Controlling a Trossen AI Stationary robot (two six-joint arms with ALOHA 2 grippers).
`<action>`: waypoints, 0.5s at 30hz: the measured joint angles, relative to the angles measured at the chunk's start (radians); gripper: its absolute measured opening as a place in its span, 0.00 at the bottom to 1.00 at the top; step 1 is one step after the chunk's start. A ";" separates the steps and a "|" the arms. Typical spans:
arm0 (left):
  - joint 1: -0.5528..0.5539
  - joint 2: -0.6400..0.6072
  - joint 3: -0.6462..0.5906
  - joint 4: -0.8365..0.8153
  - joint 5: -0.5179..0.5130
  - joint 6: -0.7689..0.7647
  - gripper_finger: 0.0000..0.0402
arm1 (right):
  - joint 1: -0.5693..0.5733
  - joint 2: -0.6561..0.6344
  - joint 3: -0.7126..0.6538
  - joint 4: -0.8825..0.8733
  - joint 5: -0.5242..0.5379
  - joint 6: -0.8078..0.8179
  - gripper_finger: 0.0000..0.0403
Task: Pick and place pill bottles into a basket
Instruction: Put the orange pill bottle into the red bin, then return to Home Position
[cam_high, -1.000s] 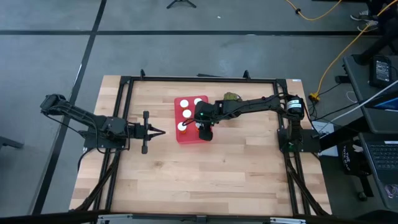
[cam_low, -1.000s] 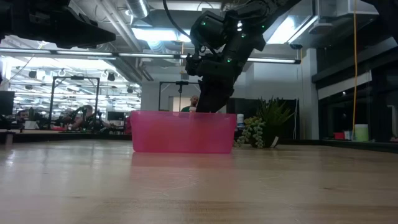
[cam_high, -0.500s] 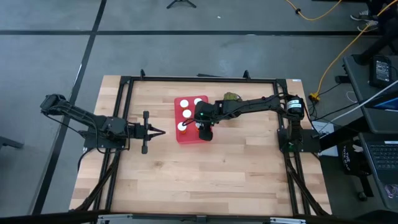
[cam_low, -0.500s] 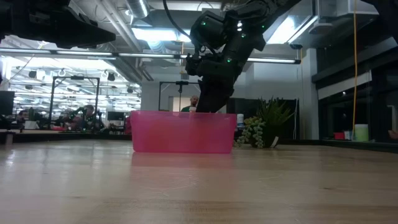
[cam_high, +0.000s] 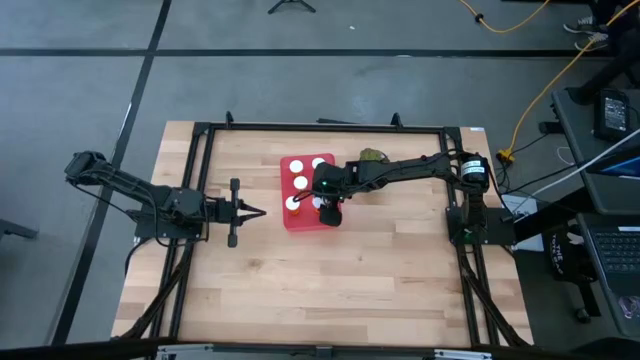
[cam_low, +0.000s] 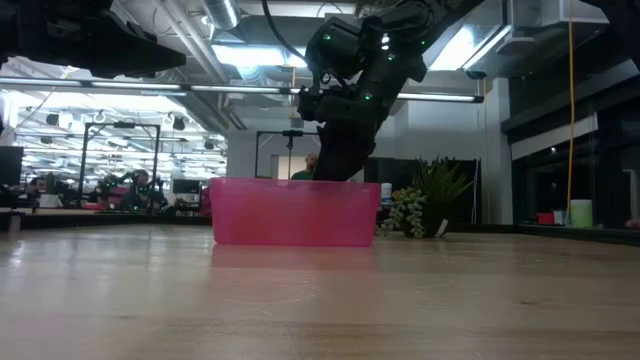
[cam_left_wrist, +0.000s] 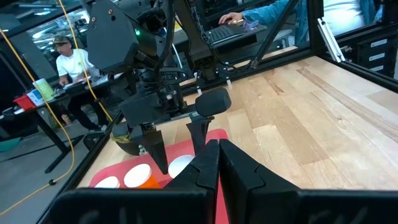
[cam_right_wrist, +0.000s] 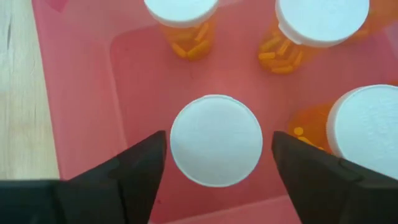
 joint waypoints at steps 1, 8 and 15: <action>0.000 0.000 0.000 0.000 0.000 0.000 0.02 | 0.000 0.000 0.000 0.000 0.000 0.000 0.74; 0.000 0.000 0.000 0.000 0.000 0.000 0.02 | -0.001 0.000 0.015 -0.023 0.001 -0.040 0.79; 0.000 0.000 0.000 0.000 -0.001 0.001 0.03 | -0.013 0.000 0.194 -0.263 0.011 -0.082 0.79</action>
